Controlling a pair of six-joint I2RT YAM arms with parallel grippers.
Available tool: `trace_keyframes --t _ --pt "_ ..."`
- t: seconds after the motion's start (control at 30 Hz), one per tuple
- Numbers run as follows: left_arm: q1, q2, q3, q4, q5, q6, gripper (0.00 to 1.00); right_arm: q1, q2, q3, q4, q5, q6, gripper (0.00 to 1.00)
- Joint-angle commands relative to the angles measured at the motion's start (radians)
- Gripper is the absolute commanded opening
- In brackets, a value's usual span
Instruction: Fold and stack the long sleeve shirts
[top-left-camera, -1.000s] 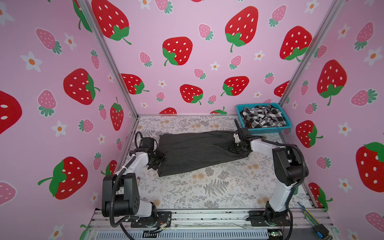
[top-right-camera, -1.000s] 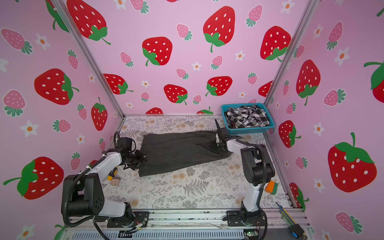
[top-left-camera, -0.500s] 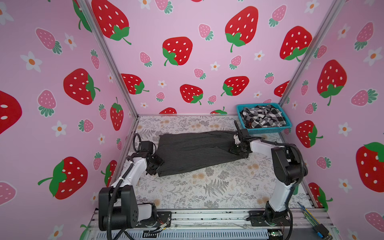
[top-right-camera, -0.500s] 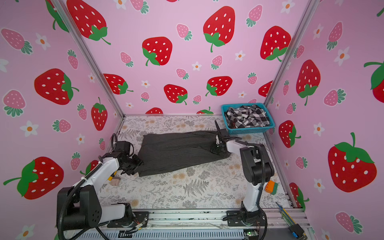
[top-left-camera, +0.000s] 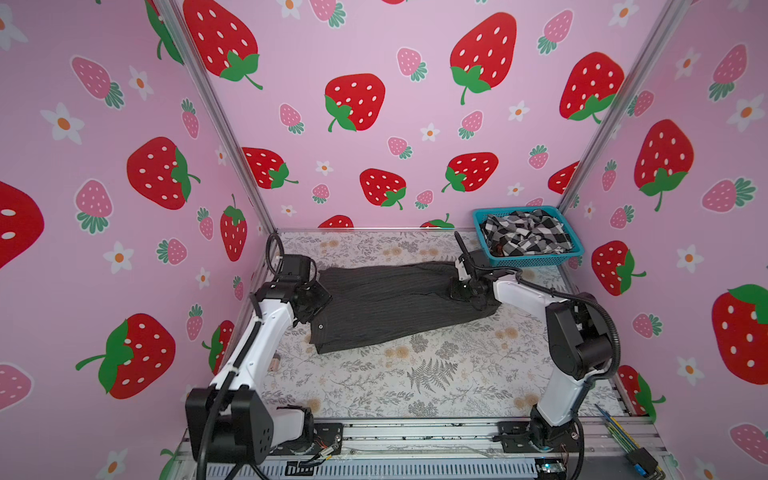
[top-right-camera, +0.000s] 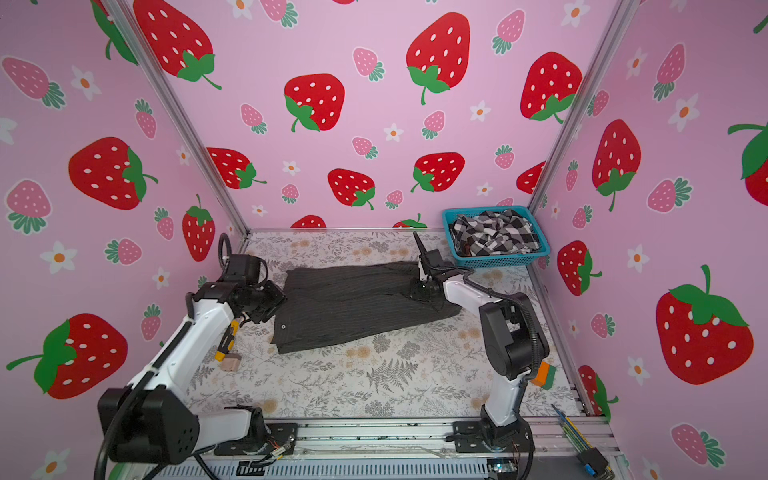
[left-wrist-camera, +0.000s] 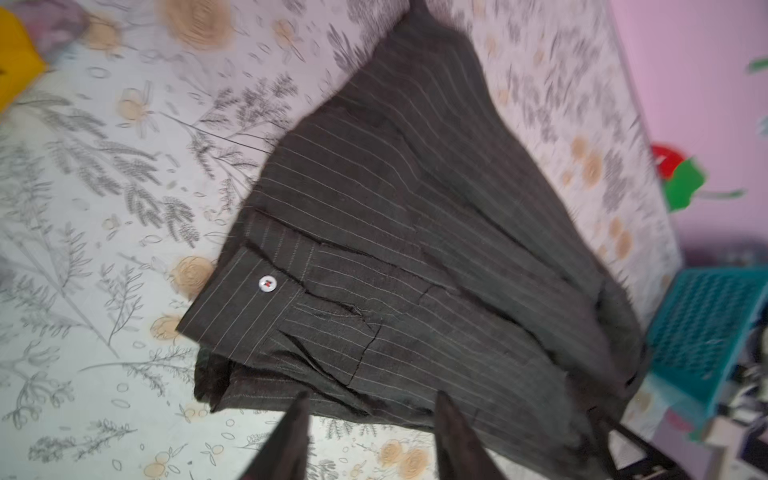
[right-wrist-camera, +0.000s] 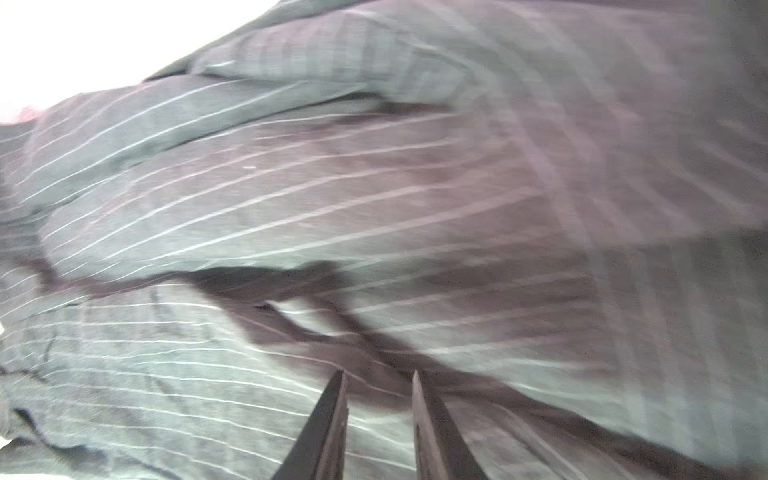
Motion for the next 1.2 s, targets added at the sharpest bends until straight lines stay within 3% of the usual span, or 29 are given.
trace_keyframes --t 0.0,0.07,0.1,0.2,0.4,0.57,0.67,0.77,0.87,0.97,1.17 --pt "-0.061 0.197 0.01 0.039 0.062 -0.031 0.21 0.015 0.085 0.053 -0.014 0.006 -0.024 0.31" --pt "-0.08 0.296 0.051 0.014 0.076 -0.022 0.04 0.03 0.117 0.072 -0.041 0.014 -0.031 0.3" --pt "-0.084 0.327 0.067 -0.011 0.075 -0.015 0.0 0.04 0.126 0.075 -0.05 0.024 -0.036 0.3" --pt "-0.086 0.325 0.034 -0.029 0.052 -0.011 0.0 0.077 0.099 0.011 -0.101 0.05 -0.023 0.29" --pt "-0.041 0.258 -0.183 -0.038 0.072 -0.018 0.0 0.126 -0.061 -0.239 -0.143 -0.054 0.028 0.28" --pt "0.015 0.076 -0.379 -0.095 0.094 -0.023 0.0 0.176 -0.269 -0.443 -0.142 -0.151 0.1 0.28" --pt "0.015 -0.036 -0.413 -0.131 0.099 -0.037 0.0 0.184 -0.315 -0.467 -0.174 -0.138 0.092 0.28" --pt "0.015 -0.069 -0.329 -0.143 0.103 -0.037 0.0 0.163 -0.337 -0.372 -0.212 -0.087 0.047 0.35" --pt "0.001 -0.011 -0.157 -0.156 0.084 -0.02 0.0 0.15 -0.312 -0.164 -0.257 0.026 -0.03 0.5" --pt "-0.049 0.091 -0.005 -0.147 0.04 -0.016 0.0 0.15 -0.213 0.033 -0.27 0.137 -0.108 0.63" --pt "-0.081 0.24 0.065 -0.063 0.062 -0.048 0.0 0.163 0.072 0.311 -0.27 0.226 -0.249 0.7"
